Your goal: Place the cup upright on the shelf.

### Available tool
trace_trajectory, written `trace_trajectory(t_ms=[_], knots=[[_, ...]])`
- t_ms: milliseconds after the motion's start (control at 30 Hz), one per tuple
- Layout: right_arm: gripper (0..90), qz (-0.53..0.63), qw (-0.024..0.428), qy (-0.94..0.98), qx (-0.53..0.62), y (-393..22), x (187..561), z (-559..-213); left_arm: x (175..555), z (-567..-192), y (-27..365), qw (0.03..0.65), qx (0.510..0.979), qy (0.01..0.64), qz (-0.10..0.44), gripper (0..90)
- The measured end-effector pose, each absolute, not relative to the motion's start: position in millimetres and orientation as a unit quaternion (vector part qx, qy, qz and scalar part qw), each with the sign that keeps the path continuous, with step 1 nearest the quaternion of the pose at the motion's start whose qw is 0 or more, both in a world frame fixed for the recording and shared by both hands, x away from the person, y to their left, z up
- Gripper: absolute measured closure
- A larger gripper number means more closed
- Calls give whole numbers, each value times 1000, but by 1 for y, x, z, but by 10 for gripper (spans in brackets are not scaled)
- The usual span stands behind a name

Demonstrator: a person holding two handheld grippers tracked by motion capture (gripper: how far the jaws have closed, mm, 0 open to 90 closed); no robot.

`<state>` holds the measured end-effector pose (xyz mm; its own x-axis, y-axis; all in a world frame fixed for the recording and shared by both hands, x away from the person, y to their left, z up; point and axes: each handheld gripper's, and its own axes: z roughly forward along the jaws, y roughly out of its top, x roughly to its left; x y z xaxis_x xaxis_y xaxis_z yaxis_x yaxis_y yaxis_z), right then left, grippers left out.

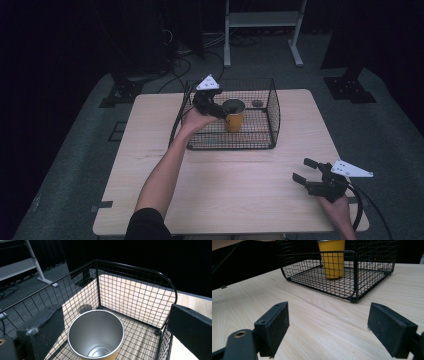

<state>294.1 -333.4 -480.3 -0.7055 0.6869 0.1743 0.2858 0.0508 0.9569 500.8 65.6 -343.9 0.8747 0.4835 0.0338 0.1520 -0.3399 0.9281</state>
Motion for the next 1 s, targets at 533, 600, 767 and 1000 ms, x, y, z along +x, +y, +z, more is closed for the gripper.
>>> trace_trajectory(t_ms=[533, 600, 767, 1000], knots=[[164, 600, 168, 701, 347, -335, 294, -480, 477, -347, 70, 542, 806, 179, 157, 5], [164, 599, 168, 702, 347, -335, 294, -480, 473, -348, 71, 543, 805, 179, 157, 5], [164, 599, 168, 702, 347, -335, 294, -480, 467, -349, 78, 550, 800, 183, 154, 5], [164, 599, 168, 702, 346, -335, 294, -480, 458, -352, 83, 552, 799, 183, 154, 4]])
